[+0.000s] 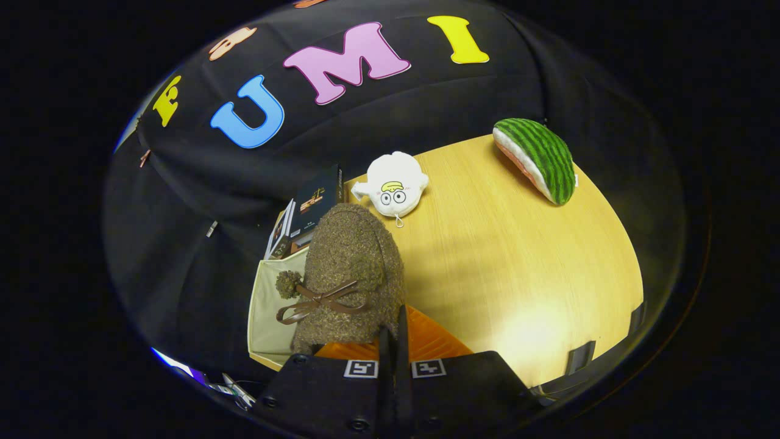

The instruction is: Open the storage box then place both shoes into the box .Put the left shoe in first, then the right shoe, with the right side of both shoes facing outward in a uniform manner.

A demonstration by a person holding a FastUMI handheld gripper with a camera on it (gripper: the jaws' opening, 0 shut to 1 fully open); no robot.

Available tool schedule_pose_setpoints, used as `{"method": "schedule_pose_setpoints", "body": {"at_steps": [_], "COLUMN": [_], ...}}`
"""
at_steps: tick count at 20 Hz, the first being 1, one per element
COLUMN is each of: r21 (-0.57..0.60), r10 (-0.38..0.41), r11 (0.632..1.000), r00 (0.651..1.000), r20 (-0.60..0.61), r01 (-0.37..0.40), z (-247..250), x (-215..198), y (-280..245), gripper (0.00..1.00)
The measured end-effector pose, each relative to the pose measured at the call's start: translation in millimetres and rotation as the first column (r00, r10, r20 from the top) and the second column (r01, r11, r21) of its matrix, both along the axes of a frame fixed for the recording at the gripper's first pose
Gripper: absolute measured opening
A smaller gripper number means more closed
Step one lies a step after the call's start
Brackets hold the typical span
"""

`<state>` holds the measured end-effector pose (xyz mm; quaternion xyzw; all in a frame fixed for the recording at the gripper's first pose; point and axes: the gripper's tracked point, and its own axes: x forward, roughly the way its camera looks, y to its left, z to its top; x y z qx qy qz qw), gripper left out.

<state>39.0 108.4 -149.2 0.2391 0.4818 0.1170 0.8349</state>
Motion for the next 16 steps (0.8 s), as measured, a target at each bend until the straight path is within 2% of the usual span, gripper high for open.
{"method": "schedule_pose_setpoints", "body": {"at_steps": [9, 16], "r21": [0.084, 0.011], "r10": [0.113, 0.153], "r11": [0.990, 0.988], "r00": [0.994, 0.988], "r20": [0.003, -0.016], "r01": [-0.113, -0.153], "z": [20, -12], "x": [4, 11], "y": [125, 173], "gripper": [0.05, 0.05]}}
